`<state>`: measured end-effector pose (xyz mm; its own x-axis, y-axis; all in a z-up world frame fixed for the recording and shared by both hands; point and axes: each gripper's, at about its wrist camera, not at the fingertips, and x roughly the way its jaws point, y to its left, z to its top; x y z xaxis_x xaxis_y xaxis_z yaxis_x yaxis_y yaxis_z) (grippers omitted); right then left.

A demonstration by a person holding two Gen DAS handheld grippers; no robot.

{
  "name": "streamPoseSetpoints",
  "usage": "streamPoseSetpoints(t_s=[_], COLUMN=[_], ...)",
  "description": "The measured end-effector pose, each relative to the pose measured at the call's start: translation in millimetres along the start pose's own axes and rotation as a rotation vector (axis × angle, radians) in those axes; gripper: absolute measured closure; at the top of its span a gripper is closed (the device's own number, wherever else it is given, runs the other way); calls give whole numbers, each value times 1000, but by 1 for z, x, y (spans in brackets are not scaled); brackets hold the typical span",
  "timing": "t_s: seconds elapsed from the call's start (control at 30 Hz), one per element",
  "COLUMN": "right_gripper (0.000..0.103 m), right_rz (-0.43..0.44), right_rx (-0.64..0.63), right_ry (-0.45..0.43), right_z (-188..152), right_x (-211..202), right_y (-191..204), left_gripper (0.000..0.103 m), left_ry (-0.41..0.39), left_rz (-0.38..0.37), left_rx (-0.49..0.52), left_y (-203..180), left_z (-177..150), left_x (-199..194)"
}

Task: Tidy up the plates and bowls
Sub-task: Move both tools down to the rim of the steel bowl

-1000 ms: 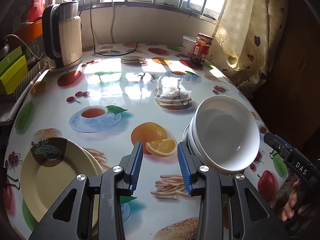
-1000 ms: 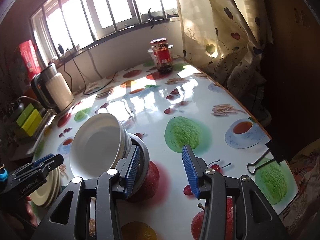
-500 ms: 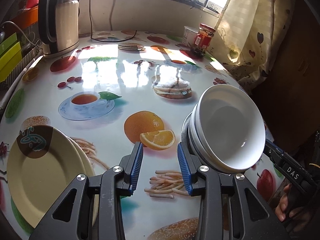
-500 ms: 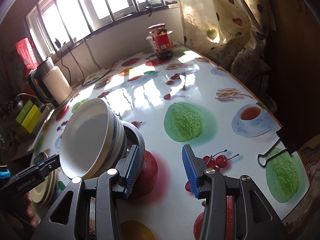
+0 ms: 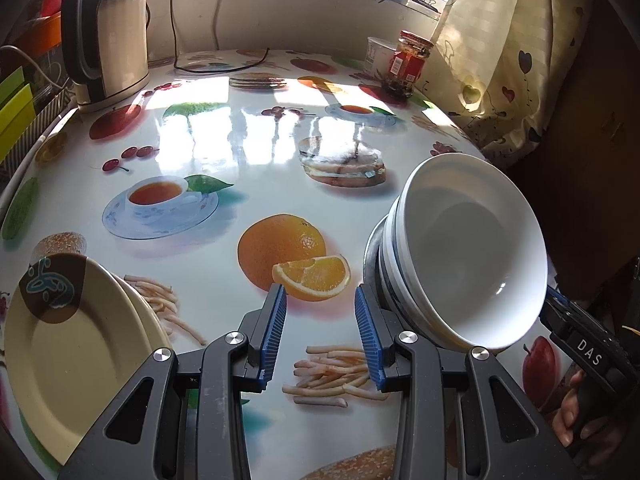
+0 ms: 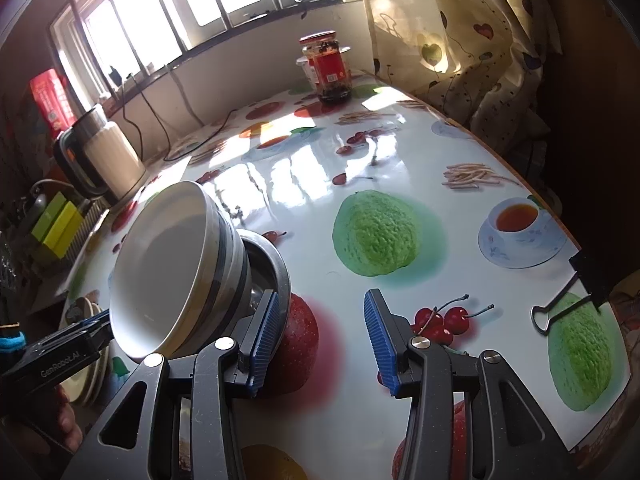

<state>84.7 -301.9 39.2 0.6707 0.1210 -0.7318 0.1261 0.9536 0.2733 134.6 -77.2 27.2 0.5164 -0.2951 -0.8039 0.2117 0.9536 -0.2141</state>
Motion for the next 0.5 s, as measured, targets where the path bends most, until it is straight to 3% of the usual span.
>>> streamPoseSetpoints(t_s=[0.5], right_gripper=[59], right_rz=[8], right_rx=[10], right_ry=[4], right_z=[2], right_x=[3], right_y=[-6], left_gripper=[66], left_ry=[-8], left_rz=[-1], left_rx=[22], left_y=[-5], left_z=[3], left_x=[-1])
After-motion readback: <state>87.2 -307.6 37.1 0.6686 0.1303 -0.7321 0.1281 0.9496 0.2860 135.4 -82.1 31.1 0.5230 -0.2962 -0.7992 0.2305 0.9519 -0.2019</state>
